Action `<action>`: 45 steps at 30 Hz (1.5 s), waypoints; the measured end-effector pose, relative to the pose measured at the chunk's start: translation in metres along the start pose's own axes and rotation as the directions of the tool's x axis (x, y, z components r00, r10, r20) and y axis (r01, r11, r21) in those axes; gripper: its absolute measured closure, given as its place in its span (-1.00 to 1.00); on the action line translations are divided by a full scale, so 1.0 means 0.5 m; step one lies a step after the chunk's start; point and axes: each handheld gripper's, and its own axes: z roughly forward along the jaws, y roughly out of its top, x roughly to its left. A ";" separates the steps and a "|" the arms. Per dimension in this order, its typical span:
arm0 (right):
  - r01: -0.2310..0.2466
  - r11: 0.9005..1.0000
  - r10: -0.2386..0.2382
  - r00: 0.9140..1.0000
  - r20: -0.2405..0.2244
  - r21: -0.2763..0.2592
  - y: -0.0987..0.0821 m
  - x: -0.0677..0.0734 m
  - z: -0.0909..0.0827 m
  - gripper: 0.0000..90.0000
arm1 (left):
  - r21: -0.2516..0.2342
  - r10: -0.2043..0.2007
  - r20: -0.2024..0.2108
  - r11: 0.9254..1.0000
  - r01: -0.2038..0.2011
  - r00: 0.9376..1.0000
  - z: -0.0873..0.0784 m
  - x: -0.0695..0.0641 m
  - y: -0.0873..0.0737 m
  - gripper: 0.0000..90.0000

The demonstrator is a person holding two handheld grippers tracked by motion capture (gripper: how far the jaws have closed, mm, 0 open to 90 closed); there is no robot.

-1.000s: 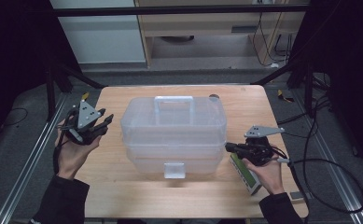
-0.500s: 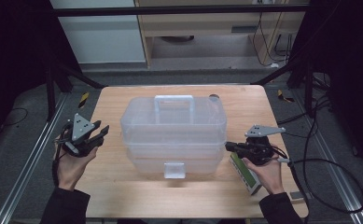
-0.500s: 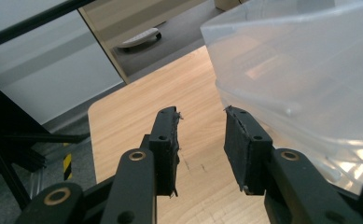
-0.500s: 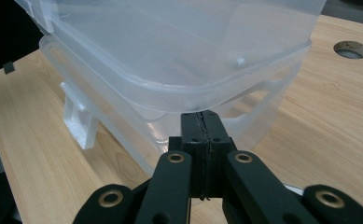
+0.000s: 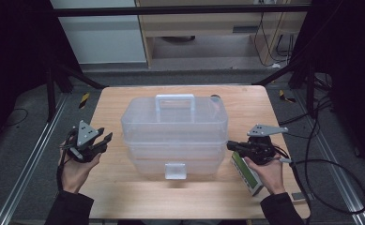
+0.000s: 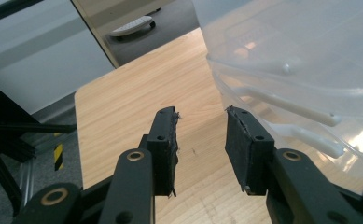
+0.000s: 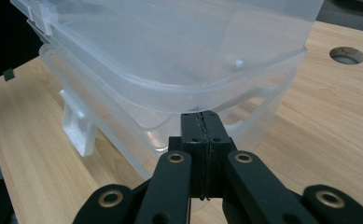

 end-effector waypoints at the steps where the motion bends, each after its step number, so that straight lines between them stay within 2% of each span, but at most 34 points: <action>1: 0.003 1.000 -0.003 1.000 0.001 -0.003 0.001 0.000 0.000 1.00 | 0.004 0.000 0.000 1.000 0.000 1.000 0.001 0.000 -0.001 0.39; 9: -0.004 1.000 0.004 1.000 0.001 -0.025 0.006 -0.002 -0.003 1.00 | 0.002 -0.009 0.006 1.000 0.009 1.000 0.002 -0.004 -0.007 0.38; 20: -0.011 0.999 0.012 1.000 0.024 -0.043 0.019 -0.008 -0.001 1.00 | -0.008 0.008 0.028 1.000 -0.008 1.000 0.004 -0.022 -0.001 0.37; 30: -0.003 0.999 0.004 1.000 0.025 -0.044 0.023 -0.009 -0.001 1.00 | -0.017 0.053 0.063 0.998 -0.052 0.997 0.013 -0.057 0.009 0.26; 39: -0.001 0.999 0.002 1.000 0.026 -0.045 0.024 -0.007 -0.001 1.00 | -0.056 0.048 0.072 0.997 -0.044 0.996 0.007 -0.070 0.018 0.25; 45: 0.003 0.999 -0.002 1.000 0.027 -0.045 0.023 -0.006 0.000 1.00 | -0.065 0.059 0.070 0.996 -0.054 0.996 0.009 -0.077 0.023 0.25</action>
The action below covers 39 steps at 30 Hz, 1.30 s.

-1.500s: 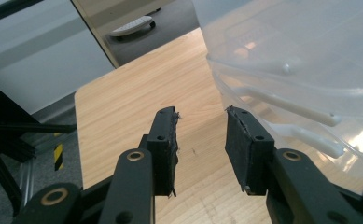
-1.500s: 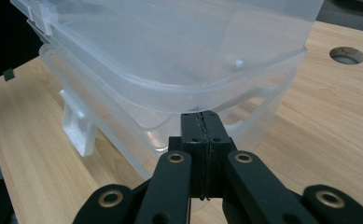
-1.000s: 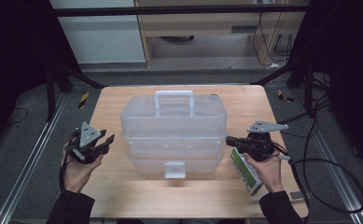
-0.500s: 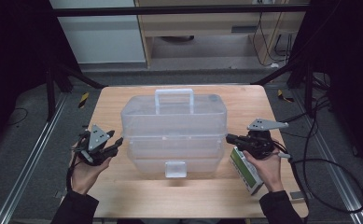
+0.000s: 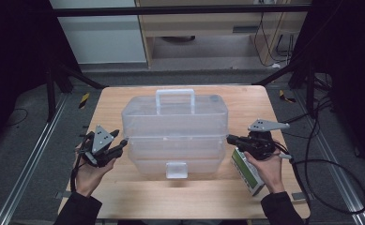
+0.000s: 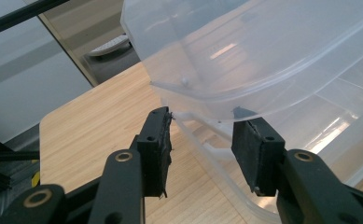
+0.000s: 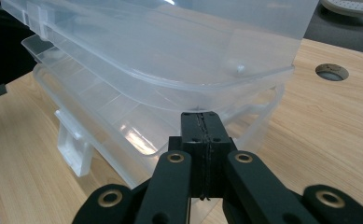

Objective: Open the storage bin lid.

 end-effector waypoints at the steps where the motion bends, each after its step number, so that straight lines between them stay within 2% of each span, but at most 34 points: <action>1: -0.004 1.000 0.004 1.000 -0.001 0.003 0.000 0.001 0.000 1.00 | -0.002 0.001 0.000 1.000 -0.001 1.000 0.001 -0.002 0.000 0.25; 10: 0.005 1.000 -0.005 1.000 -0.005 0.003 0.000 0.003 -0.001 1.00 | -0.020 0.016 -0.010 1.000 -0.016 1.000 0.012 -0.014 0.005 0.27; 23: -0.001 1.000 0.001 1.000 -0.007 -0.001 -0.002 0.004 -0.005 0.94 | -0.036 0.023 -0.026 0.999 -0.024 0.999 0.013 -0.014 0.009 0.33; 28: -0.013 0.998 0.011 0.999 0.038 0.055 -0.012 -0.003 0.005 0.85 | -0.043 0.026 -0.029 0.999 -0.027 0.999 0.013 -0.012 0.012 0.35; 30: -0.028 0.996 0.025 0.999 0.040 0.080 -0.017 -0.005 0.012 0.79 | -0.045 0.027 -0.030 0.999 -0.028 0.999 0.013 -0.012 0.012 0.35; 39: -0.014 0.990 0.003 0.997 0.077 0.139 -0.030 -0.003 0.033 0.54 | -0.048 0.024 -0.036 0.999 -0.025 0.999 0.016 -0.009 0.013 0.36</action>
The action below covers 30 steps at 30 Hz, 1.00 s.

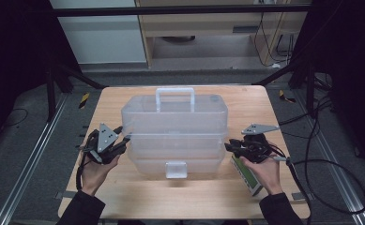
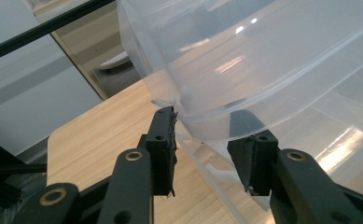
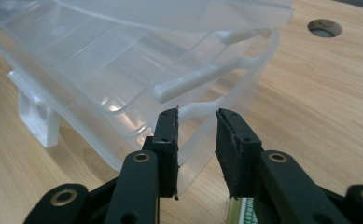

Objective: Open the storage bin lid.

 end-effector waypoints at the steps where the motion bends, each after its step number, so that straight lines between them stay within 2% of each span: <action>1: 0.001 1.000 -0.001 1.000 0.000 0.004 -0.001 0.001 0.003 0.52 | 0.000 0.000 0.000 1.000 0.000 1.000 0.000 0.000 0.000 0.36; 7: 0.025 0.999 -0.026 0.999 0.026 0.030 -0.004 0.006 0.018 0.46 | -0.001 0.001 -0.002 1.000 -0.001 1.000 0.002 0.001 0.000 0.37; 16: 0.025 0.998 -0.025 1.000 0.018 0.049 -0.007 0.009 0.031 0.45 | -0.003 0.001 -0.006 1.000 -0.001 1.000 0.003 0.002 0.000 0.37; 30: 0.013 0.998 -0.012 1.000 -0.012 0.059 -0.007 0.009 0.036 0.64 | -0.008 -0.015 -0.006 1.000 0.015 1.000 0.005 0.010 0.006 0.40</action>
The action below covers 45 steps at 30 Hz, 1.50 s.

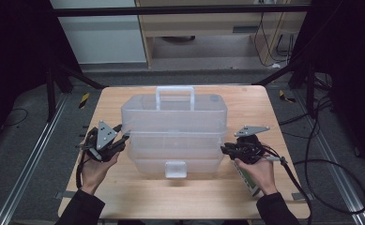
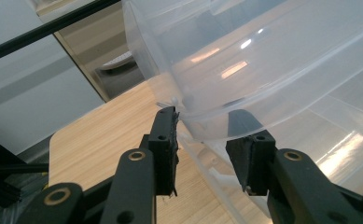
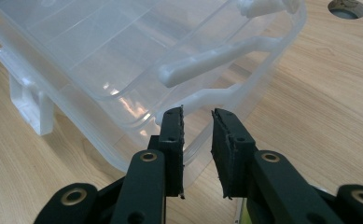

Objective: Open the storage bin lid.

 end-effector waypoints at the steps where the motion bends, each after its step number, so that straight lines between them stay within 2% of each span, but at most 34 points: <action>1: 0.000 1.000 0.000 1.000 0.000 0.000 0.000 0.000 0.000 0.65 | -0.001 0.002 -0.001 1.000 -0.002 1.000 0.000 0.000 0.001 0.40; 15: -0.022 1.000 0.022 1.000 -0.002 0.007 0.001 0.003 0.001 0.70 | -0.026 0.002 -0.011 1.000 -0.003 1.000 0.003 0.005 0.009 0.41; 26: -0.016 1.000 0.016 1.000 -0.002 0.005 0.000 0.003 0.002 0.71 | -0.045 -0.008 -0.020 0.999 0.007 1.000 0.008 0.011 0.017 0.44; 45: -0.024 1.000 0.024 1.000 0.001 0.005 0.000 0.004 0.002 0.71 | -0.034 -0.004 -0.036 0.999 0.003 0.999 0.018 0.018 0.033 0.48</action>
